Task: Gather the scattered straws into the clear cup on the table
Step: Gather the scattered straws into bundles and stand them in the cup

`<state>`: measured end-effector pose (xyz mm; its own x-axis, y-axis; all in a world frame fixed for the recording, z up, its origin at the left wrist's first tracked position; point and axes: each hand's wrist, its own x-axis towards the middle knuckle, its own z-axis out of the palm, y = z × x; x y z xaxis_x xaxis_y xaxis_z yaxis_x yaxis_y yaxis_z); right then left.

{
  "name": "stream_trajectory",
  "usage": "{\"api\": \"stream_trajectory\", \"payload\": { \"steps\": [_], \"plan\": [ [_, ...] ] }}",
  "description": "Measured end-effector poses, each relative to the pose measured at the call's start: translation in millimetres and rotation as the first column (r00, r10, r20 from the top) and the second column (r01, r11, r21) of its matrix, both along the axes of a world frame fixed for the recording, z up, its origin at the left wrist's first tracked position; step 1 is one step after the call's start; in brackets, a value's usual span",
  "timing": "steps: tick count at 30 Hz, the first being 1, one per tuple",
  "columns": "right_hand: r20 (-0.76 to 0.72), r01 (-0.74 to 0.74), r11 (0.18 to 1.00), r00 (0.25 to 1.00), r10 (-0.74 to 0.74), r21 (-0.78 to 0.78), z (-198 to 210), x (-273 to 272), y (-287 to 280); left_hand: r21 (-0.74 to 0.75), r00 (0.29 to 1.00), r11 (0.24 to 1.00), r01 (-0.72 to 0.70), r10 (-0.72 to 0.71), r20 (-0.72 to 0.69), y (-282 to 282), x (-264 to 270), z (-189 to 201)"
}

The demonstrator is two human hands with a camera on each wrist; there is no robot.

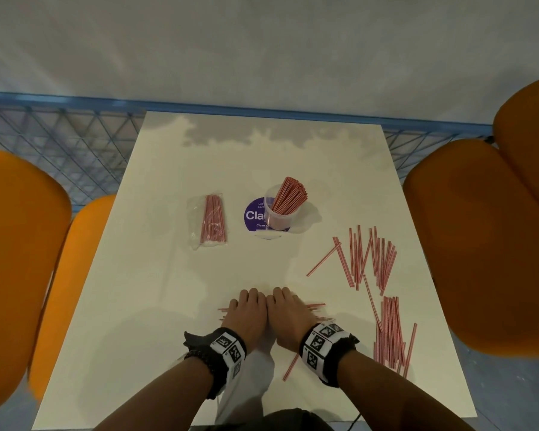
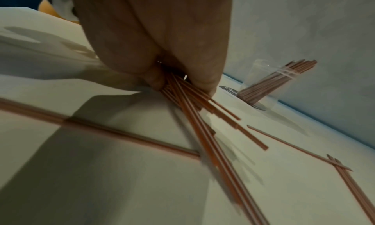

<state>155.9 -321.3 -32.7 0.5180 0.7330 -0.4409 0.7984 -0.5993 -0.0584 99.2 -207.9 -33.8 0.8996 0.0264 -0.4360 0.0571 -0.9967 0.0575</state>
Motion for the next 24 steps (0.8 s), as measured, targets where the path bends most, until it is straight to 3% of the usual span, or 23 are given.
{"api": "stream_trajectory", "payload": {
  "steps": [8,13,20,24],
  "plan": [
    [0.021,-0.146,0.989,0.989,0.146,-0.010,-3,3,-3,0.020,0.998,0.999,0.048,-0.049,0.040,0,0,-2],
    [0.023,-0.232,0.968,0.972,0.235,-0.096,0,5,4,0.010,0.999,0.999,0.048,-0.048,0.001,3,3,1],
    [-0.022,-0.143,0.989,0.989,0.144,0.047,16,37,14,-0.044,1.000,0.999,0.016,-0.016,-0.004,13,25,31],
    [-0.015,-0.124,0.986,0.992,0.126,0.107,46,59,13,-0.154,0.991,0.981,-0.119,0.109,-0.074,21,48,59]
  ]
}}
